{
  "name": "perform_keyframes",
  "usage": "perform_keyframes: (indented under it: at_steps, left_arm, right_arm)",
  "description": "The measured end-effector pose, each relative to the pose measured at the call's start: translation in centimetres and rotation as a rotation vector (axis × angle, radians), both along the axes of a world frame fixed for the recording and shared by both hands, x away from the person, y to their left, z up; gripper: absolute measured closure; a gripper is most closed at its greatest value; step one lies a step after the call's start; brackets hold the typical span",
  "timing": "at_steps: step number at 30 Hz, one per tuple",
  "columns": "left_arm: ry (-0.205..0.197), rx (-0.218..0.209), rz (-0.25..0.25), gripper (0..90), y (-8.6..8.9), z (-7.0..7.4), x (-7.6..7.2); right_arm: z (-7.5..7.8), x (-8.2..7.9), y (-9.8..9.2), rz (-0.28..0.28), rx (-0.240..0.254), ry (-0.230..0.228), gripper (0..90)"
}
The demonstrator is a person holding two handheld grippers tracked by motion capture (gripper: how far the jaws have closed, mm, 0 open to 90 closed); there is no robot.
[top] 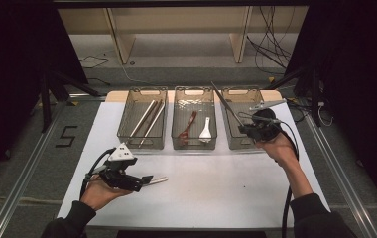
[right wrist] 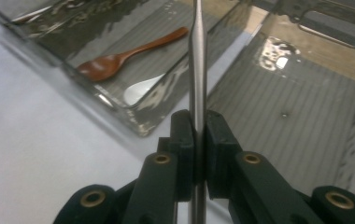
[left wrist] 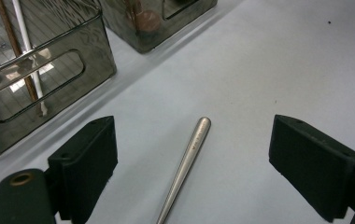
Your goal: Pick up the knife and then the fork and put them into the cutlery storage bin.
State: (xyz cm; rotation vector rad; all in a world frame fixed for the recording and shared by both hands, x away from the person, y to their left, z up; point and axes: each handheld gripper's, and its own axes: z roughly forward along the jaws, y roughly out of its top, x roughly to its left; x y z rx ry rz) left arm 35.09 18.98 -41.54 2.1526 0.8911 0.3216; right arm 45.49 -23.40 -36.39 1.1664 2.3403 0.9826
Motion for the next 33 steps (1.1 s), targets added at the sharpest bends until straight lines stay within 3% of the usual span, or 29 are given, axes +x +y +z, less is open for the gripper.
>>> perform_keyframes:
  at_steps: [8,33]
  left_arm:
    - [0.005,0.005,-0.005,14.9,0.0,-0.1,0.0]
    - [0.004,0.008,-0.007,14.9,-0.1,-0.1,0.0]
  right_arm:
    - [0.0,2.6,-0.5,-0.085,-0.017,0.028,84.3]
    - [-0.7,6.2,-0.7,-0.206,-0.034,0.100,84.2]
